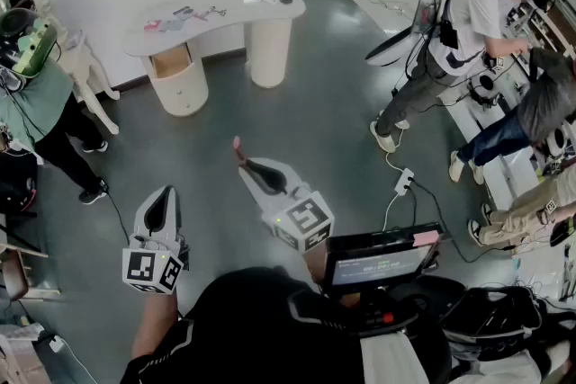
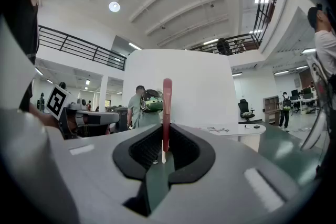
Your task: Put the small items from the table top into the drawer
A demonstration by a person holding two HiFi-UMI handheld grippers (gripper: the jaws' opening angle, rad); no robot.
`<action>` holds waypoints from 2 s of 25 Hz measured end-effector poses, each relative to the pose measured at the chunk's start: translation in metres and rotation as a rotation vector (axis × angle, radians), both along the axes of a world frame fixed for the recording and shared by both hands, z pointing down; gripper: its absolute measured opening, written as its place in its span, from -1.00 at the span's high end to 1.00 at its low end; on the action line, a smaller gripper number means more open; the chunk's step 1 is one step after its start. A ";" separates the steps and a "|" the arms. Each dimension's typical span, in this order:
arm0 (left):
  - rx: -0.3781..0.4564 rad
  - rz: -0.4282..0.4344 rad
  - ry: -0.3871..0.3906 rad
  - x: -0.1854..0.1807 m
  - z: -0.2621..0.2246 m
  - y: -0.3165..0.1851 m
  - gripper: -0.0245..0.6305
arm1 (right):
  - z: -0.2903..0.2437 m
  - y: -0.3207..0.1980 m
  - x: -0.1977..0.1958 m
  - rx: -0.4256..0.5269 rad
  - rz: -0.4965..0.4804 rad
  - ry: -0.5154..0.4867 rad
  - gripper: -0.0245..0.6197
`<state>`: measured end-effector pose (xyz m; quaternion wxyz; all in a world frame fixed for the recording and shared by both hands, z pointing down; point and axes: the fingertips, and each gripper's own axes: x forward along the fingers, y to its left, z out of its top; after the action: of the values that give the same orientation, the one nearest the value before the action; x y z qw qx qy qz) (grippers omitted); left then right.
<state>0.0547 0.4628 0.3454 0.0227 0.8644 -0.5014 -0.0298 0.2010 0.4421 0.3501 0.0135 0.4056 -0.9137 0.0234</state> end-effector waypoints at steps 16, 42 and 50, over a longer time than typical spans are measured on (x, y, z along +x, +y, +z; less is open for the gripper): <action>-0.007 -0.001 -0.010 -0.011 0.001 0.003 0.93 | -0.005 0.002 -0.020 0.012 -0.029 -0.008 0.79; 0.053 0.049 0.053 -0.096 0.005 0.020 0.93 | 0.000 0.027 -0.114 0.006 -0.001 0.041 0.79; 0.031 0.053 0.050 -0.100 0.011 -0.003 0.93 | -0.002 -0.008 -0.121 0.015 -0.031 0.029 0.78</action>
<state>-0.0454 0.4600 0.3566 0.0226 0.8765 -0.4773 -0.0584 0.0802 0.4344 0.3480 0.0241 0.3918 -0.9197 0.0107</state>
